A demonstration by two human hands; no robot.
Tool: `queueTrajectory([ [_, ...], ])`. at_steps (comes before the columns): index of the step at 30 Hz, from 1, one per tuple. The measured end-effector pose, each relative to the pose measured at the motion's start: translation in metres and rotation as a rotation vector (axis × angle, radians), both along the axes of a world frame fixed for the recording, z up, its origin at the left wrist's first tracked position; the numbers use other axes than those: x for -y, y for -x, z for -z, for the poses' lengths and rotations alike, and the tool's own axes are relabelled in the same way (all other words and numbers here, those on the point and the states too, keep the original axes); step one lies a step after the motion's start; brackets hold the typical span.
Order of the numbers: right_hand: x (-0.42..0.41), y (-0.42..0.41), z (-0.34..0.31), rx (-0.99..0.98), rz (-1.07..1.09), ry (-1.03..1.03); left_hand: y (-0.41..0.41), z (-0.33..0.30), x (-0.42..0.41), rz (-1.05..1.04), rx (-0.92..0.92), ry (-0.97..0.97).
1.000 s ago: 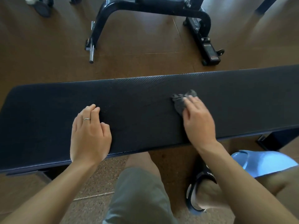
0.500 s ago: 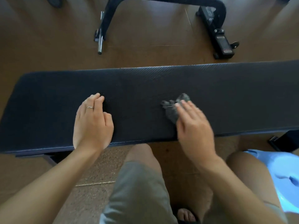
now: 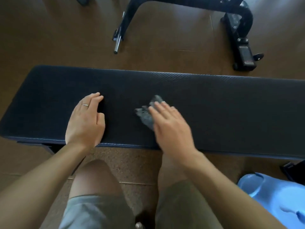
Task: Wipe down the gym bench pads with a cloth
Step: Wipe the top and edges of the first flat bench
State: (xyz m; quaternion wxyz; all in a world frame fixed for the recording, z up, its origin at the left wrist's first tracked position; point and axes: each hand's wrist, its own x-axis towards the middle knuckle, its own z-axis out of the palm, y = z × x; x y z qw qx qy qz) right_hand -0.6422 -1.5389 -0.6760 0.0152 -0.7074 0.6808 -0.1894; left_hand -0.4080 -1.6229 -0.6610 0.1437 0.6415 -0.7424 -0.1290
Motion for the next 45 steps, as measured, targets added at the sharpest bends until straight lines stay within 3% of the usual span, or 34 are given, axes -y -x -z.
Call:
queueTrajectory([
  [4,0.030,0.105,-0.008,0.047,0.370,-0.095,0.001,0.002,0.001,0.001,0.020,0.001],
  [7,0.067,0.071,-0.006,0.047,0.470,-0.124,0.002,0.001,0.000,-0.014,0.017,-0.001],
  [9,0.089,0.016,-0.003,0.019,0.337,-0.067,0.001,0.001,0.000,-0.015,0.010,-0.001],
  [12,0.103,-0.065,-0.007,0.023,-0.059,-0.077,-0.001,0.004,0.002,0.003,0.012,0.000],
  [14,0.107,-0.082,-0.015,0.024,-0.298,-0.132,-0.003,0.004,0.001,-0.006,0.025,-0.001],
  [16,0.118,-0.058,-0.014,-0.034,-0.367,-0.087,-0.003,0.003,0.001,-0.001,0.005,-0.008],
  [18,0.131,-0.009,-0.007,-0.085,-0.248,-0.028,-0.003,0.002,0.001,0.000,-0.022,-0.011],
  [22,0.131,0.093,-0.006,0.003,0.301,-0.025,-0.003,0.004,0.002,0.001,-0.057,0.008],
  [25,0.130,0.079,-0.004,0.040,0.513,-0.056,-0.004,0.007,0.002,0.046,-0.064,0.038],
  [27,0.149,0.029,-0.003,0.013,0.462,-0.052,-0.006,0.009,0.004,0.076,-0.075,0.061],
  [33,0.210,-0.126,-0.019,0.041,0.024,-0.153,-0.034,0.001,0.016,0.195,-0.207,0.041],
  [36,0.197,-0.115,-0.024,0.040,-0.020,-0.158,-0.088,-0.002,0.041,0.247,-0.013,0.125],
  [38,0.176,-0.089,-0.023,0.044,0.094,-0.092,-0.118,-0.002,0.059,0.219,0.041,0.105],
  [42,0.138,-0.058,-0.012,0.046,0.579,-0.050,-0.122,0.003,0.063,0.246,0.063,0.057],
  [45,0.150,-0.111,-0.010,0.068,0.654,-0.020,-0.122,0.004,0.062,0.260,0.048,0.055],
])
